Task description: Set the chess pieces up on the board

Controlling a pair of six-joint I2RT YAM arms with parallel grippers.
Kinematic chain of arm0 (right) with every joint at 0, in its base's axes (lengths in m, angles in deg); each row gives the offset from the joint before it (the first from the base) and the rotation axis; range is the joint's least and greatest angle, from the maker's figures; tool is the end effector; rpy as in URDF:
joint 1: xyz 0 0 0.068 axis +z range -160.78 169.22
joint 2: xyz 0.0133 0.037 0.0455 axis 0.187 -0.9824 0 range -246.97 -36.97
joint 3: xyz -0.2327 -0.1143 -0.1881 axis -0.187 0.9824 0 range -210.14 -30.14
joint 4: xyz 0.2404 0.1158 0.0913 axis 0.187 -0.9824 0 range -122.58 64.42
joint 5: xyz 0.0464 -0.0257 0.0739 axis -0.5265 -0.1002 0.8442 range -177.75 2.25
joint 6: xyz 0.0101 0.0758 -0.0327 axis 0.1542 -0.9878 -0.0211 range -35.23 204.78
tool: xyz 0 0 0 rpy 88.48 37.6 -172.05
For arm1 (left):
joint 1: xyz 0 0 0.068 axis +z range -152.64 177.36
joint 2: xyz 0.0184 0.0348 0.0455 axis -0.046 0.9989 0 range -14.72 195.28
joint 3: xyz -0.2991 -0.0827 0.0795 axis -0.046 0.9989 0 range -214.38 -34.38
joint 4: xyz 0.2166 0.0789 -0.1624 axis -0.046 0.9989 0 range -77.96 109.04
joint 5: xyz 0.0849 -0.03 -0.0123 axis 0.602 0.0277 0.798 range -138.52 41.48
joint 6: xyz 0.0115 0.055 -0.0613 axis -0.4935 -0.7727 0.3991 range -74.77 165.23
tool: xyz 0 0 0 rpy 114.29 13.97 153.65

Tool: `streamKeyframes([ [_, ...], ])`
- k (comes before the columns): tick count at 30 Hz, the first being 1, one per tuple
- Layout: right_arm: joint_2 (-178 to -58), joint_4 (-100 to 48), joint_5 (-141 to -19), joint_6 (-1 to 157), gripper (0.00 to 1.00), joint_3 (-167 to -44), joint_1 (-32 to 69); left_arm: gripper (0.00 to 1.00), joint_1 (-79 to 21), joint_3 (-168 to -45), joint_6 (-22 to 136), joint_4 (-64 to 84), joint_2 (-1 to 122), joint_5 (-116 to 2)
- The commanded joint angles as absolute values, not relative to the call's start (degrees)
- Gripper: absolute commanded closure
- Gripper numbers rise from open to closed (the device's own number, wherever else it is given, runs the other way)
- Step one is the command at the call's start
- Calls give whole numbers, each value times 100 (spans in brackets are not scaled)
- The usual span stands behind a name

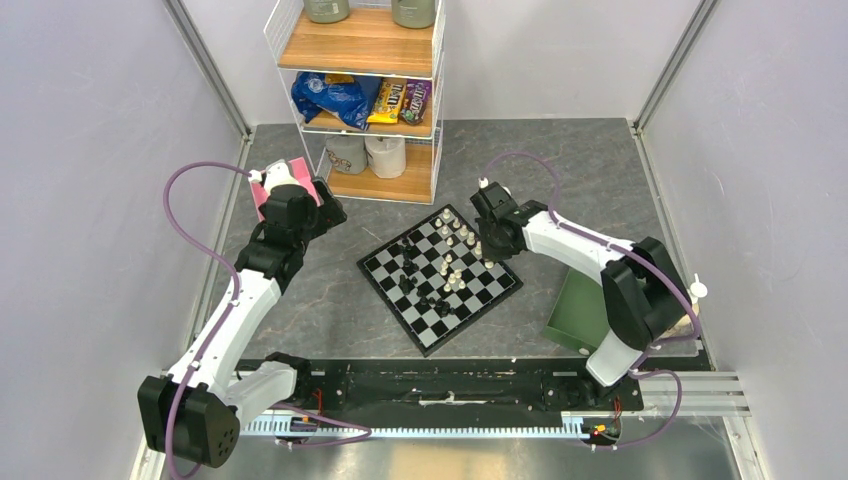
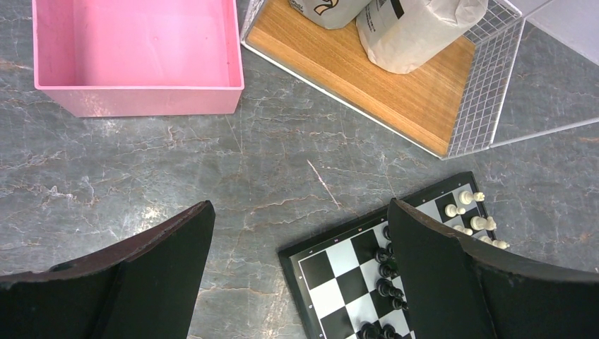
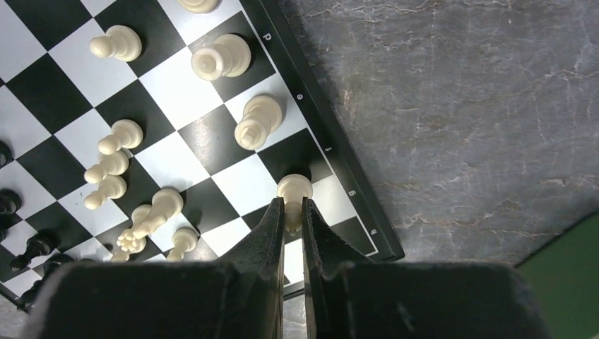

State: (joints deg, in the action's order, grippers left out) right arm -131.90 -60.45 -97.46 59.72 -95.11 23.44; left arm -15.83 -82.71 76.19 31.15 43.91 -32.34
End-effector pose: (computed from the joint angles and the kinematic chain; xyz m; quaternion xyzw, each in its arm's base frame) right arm 0.3129 0.1979 0.2121 -0.0592 0.9708 0.0355 0.2295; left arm 0.2535 -0.0386 0.3213 -0.2021 0.8336 -0.0751 0.5085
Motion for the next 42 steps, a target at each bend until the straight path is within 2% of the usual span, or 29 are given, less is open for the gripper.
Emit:
streamKeyframes([
  [1, -13323, -5760, -9741, 5924, 88, -9668, 2314, 0, -1547, -8265, 7512, 2894, 4294, -3215],
  [17, -13624, -5672, -9910, 5943, 85, -9810, 2280, 0, -1529, -8227, 7512, 2821, 4422, -3244],
  [27, -13301, -5979, -9970, 6056, 66, -9927, 2277, 0, -1521, -8219, 7551, 2786, 4467, -3329],
  [32, -12785, -6099, -9980, 6094, 60, -9934, 2317, 0, -1521, -8219, 7551, 2804, 4421, -3332],
  [35, -12429, -5943, -10046, 6047, 52, -9714, 2518, 1, -1521, -8228, 7560, 2812, 4394, -3332],
  [42, -12470, -5733, -9659, 5694, 52, -9638, 3072, 1, -1516, -8210, 7581, 2812, 4384, -3359],
])
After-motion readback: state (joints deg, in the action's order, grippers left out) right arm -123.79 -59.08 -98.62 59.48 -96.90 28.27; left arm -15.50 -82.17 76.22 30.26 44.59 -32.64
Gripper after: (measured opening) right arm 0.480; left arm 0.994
